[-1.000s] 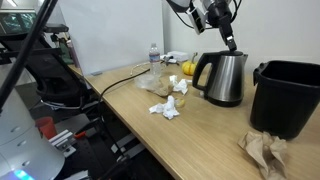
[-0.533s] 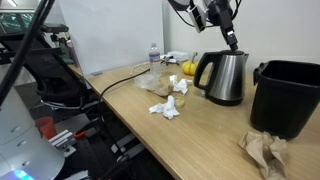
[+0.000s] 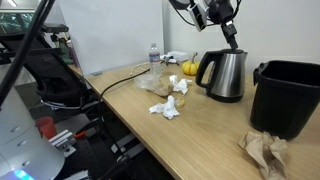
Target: Press the button on the top to open the lid of the kettle
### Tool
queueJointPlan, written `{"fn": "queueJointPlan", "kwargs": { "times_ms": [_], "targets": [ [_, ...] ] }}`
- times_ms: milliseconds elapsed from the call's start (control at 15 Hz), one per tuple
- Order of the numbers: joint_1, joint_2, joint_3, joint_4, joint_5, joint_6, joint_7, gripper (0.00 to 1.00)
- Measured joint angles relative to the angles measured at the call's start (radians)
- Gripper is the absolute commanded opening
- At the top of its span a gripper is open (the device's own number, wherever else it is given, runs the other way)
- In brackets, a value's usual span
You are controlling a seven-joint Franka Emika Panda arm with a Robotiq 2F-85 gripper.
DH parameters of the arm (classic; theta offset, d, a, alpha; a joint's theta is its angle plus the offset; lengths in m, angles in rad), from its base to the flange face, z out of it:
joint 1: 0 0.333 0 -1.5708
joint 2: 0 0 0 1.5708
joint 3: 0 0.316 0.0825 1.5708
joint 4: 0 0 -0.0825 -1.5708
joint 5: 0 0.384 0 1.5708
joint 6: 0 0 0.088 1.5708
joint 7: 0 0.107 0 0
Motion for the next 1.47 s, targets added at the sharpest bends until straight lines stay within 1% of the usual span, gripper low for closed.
{"fn": "queueJointPlan", "kwargs": {
  "times_ms": [133,267,533,1467],
  "targets": [
    [-0.003,-0.03,-0.016,0.028,-0.009,-0.007,0.003,1.0],
    [-0.015,-0.09,-0.028,0.05,-0.013,-0.025,-0.001,1.0],
    [-0.035,-0.163,-0.03,0.079,-0.014,-0.055,-0.006,1.0],
    [-0.038,-0.173,-0.026,0.084,-0.014,-0.055,-0.006,1.0]
  ]
}}
